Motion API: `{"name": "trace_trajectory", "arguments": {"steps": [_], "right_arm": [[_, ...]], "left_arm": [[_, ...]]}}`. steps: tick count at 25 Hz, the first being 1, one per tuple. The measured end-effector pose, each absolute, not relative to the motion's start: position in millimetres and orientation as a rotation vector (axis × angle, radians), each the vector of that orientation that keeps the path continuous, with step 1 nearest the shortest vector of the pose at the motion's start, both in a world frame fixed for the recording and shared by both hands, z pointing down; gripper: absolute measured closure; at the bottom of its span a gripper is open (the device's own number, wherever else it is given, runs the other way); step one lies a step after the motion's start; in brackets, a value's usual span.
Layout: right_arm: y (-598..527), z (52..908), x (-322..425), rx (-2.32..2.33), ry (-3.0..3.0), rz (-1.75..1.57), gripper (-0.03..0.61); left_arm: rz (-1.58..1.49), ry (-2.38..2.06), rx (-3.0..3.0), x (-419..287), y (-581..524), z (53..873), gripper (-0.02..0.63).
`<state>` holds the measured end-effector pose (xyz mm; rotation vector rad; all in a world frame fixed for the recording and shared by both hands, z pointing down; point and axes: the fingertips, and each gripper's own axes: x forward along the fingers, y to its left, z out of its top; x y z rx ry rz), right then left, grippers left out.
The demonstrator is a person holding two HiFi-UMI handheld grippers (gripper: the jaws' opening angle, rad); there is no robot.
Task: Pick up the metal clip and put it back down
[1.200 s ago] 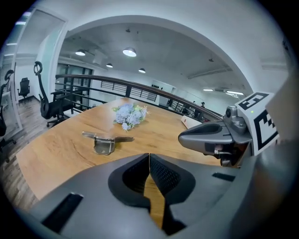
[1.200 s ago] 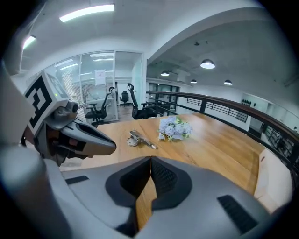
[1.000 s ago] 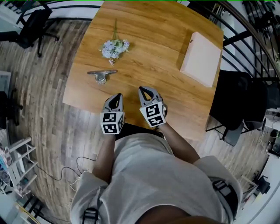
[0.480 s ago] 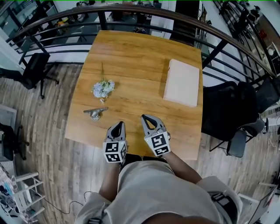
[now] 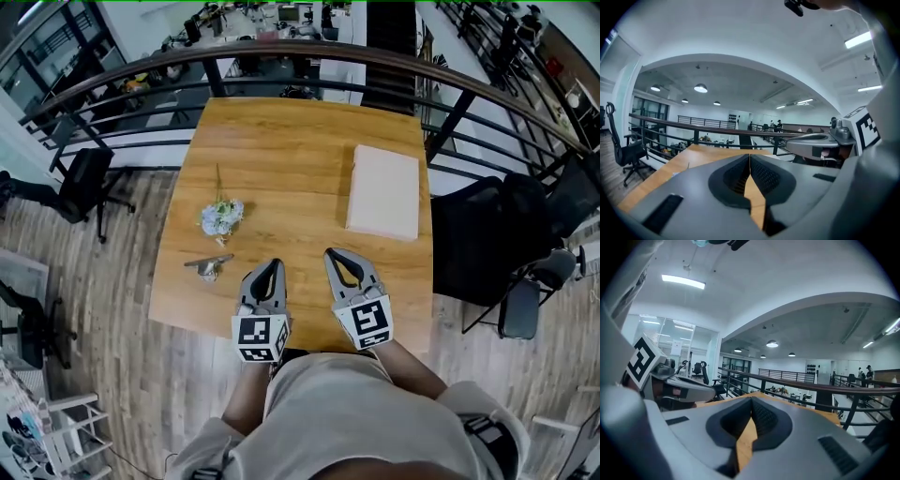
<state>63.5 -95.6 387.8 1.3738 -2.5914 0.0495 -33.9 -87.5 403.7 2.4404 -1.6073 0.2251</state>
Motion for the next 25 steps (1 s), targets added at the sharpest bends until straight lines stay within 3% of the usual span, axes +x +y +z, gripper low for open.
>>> {"name": "trace_trajectory", "arguments": {"steps": [25], "right_arm": [[-111,352,117,1.576,-2.582,-0.045,0.552]], "left_arm": [[0.175,-1.594,2.597,16,-111,358,0.588]]}}
